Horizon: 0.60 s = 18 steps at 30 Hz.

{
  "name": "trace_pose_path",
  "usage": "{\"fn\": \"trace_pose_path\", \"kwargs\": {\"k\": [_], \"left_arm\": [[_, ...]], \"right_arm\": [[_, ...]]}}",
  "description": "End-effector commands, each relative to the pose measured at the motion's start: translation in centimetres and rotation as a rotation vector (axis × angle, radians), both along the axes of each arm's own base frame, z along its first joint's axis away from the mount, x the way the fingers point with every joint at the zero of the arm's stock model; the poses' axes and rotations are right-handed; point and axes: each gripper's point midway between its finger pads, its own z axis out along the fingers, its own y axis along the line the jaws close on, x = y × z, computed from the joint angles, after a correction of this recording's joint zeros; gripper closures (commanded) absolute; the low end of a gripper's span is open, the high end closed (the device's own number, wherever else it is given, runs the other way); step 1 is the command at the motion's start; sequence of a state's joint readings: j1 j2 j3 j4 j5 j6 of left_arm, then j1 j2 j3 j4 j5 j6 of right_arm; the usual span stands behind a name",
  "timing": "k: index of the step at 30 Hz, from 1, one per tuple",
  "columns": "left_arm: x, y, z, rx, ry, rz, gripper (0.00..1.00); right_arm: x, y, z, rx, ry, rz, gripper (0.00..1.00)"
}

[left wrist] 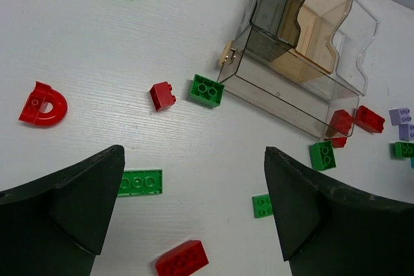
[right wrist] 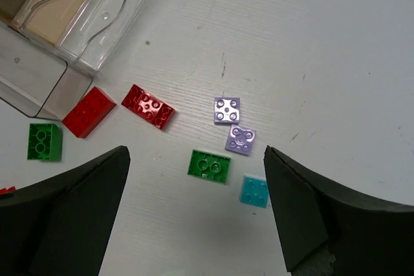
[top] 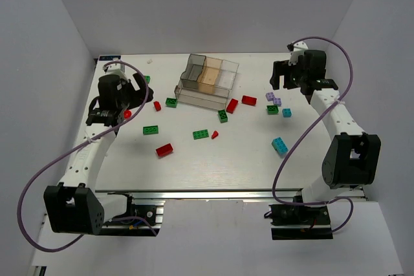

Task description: Sort the legos into containers by color

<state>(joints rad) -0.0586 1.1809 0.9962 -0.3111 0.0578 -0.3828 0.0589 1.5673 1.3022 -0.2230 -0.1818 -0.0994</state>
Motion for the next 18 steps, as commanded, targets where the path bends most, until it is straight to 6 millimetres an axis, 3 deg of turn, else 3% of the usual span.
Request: {"fn": "trace_pose_path", "kwargs": {"k": [1,8,10,14,16,18], "left_arm": [[0.6,-0.5,1.2,-0.009,-0.014,-0.025,0.02],[3.1,-0.6,0.5,0.009,-0.004,-0.039,0.02],[4.3,-0.6,0.3,0.019,-0.004,-0.037,0.02],[6.9,-0.3,-0.4,0.041,0.01,-0.027,0.24],[8.7,-0.2,-1.1,0.059,0.031,-0.024,0.57],[9.9,0.1,-1.6,0.083,0.045,-0.016,0.72]], "right_arm": [[-0.5,0.4,0.9,0.011,0.008,0.029,0.11],[-2.7,3.8,0.2,-0.11,-0.046,0.415,0.11],[-2.6,4.0,0.4,-0.129,-0.061,0.436,0.11],[-2.1,4.6,0.7,-0.158,-0.074,0.442,0.11],[-1.7,4.9,0.9,-0.171,-0.071,0.456,0.11],[-2.0,5.5,0.1,-0.171,-0.037,0.483,0.11]]}}
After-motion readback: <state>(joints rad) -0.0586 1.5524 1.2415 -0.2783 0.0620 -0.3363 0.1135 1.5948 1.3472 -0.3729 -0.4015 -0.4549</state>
